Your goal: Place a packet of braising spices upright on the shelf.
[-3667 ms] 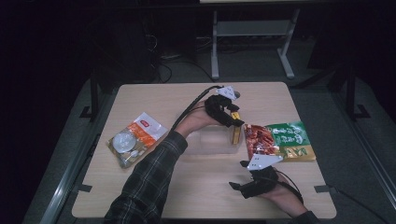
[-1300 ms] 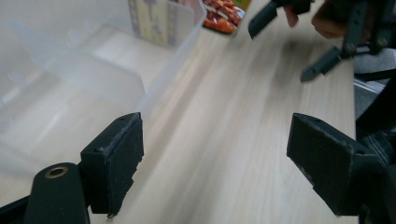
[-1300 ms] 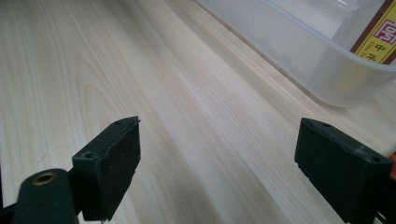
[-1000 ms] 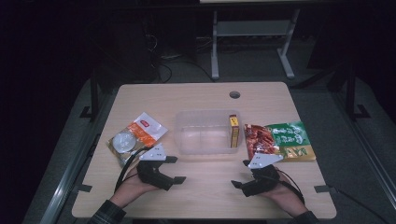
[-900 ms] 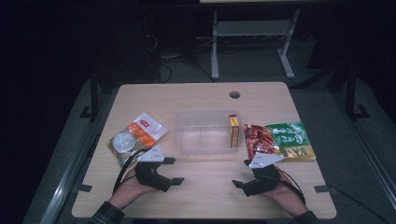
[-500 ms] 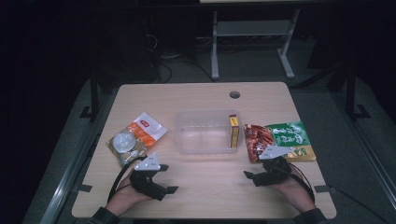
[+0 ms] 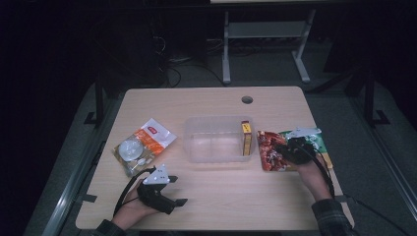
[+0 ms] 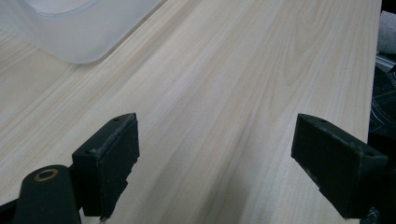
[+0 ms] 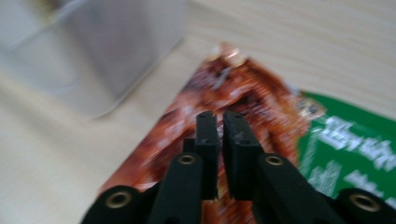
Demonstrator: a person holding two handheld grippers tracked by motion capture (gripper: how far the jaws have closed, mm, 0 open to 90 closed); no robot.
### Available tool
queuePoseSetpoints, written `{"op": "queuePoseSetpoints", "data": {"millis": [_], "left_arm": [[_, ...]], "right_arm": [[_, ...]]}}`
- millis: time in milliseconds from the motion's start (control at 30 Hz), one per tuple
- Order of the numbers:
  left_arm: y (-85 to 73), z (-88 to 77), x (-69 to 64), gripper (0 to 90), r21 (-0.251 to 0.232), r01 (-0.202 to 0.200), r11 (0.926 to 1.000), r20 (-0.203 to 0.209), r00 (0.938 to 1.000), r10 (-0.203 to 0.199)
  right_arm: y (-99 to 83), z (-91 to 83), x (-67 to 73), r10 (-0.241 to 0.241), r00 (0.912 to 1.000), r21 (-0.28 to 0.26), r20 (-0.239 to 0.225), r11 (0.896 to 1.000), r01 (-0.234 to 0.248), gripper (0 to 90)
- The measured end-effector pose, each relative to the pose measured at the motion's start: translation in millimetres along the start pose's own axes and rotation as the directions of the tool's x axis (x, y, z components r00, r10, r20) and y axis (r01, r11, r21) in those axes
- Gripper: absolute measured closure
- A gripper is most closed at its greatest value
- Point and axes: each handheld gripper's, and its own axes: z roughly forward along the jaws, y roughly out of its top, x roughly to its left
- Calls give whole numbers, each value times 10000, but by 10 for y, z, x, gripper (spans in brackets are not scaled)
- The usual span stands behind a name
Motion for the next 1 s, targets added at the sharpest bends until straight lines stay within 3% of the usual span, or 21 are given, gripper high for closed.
{"op": "queuePoseSetpoints", "data": {"millis": [67,233,300,433,467,700,1000], "left_arm": [[0,-1,8,146,-16,17,10000,13,10000,-17],[-1,-4,21,146,-64,76,10000,5,10000,-76],[-6,-13,33,146,-101,184,9998,46,9998,-184],[-17,-30,66,146,-117,331,9994,-11,9995,-331],[-18,-39,77,146,-120,338,9994,-53,9994,-338],[-20,-46,80,146,-177,347,9992,-112,9993,-349],[-31,-38,99,146,-134,365,9992,-41,9993,-366]], "right_arm": [[82,97,-137,280,9994,-125,188,9995,-278,896],[181,257,-277,489,9958,-261,770,9986,-470,899],[206,325,-341,594,9944,-112,874,9982,-586,899],[229,416,-420,797,9921,-422,967,9962,-759,900],[226,519,-464,915,9894,-404,1129,9954,-874,900],[244,780,-514,1026,9848,-218,1402,9947,-1005,900],[236,833,-535,1131,9826,-308,1476,9935,-1097,900]]}}
